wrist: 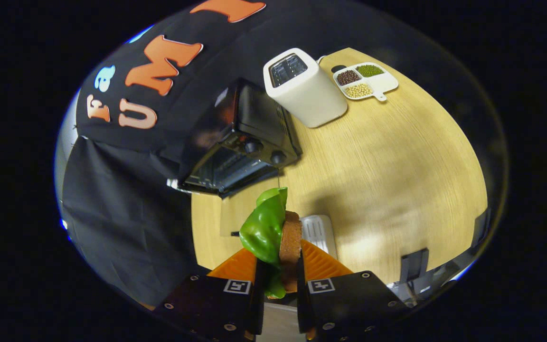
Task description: Open the toaster oven, put the food inside, and close the toaster oven door.
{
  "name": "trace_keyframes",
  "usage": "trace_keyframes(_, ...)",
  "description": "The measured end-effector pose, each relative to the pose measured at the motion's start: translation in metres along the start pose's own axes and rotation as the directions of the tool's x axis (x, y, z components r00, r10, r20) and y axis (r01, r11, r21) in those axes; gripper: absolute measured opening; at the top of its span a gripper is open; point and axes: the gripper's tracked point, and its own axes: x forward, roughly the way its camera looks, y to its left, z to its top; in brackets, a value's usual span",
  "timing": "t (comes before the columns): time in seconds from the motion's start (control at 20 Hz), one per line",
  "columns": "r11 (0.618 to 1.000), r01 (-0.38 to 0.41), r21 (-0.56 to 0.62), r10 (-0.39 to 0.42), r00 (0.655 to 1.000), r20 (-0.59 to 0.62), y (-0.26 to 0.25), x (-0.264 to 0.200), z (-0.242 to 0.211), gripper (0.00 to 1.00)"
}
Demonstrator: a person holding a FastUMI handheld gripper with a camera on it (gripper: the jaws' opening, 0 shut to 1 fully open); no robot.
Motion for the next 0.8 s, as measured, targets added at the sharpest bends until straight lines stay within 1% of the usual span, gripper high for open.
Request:
trace_keyframes(0.1, 0.998, -0.047, 0.044, 0.044, 0.996, 0.073, 0.019, 0.005, 0.014, 0.29)
trace_keyframes(0.2, 0.990, -0.109, 0.084, 0.097, 0.986, 0.134, 0.042, 0.020, 0.023, 0.29)
trace_keyframes(0.3, 0.980, -0.161, 0.120, 0.141, 0.977, 0.160, 0.065, 0.040, 0.021, 0.29)
trace_keyframes(0.35, 0.976, -0.173, 0.135, 0.149, 0.974, 0.170, 0.074, 0.050, 0.019, 0.29)
trace_keyframes(0.55, 0.957, -0.204, 0.206, 0.156, 0.961, 0.228, 0.101, 0.088, 0.013, 0.29)
trace_keyframes(0.65, 0.946, -0.209, 0.246, 0.144, 0.956, 0.255, 0.109, 0.109, 0.013, 0.29)
trace_keyframes(0.8, 0.932, -0.188, 0.309, 0.085, 0.944, 0.317, 0.109, 0.144, 0.016, 0.29)
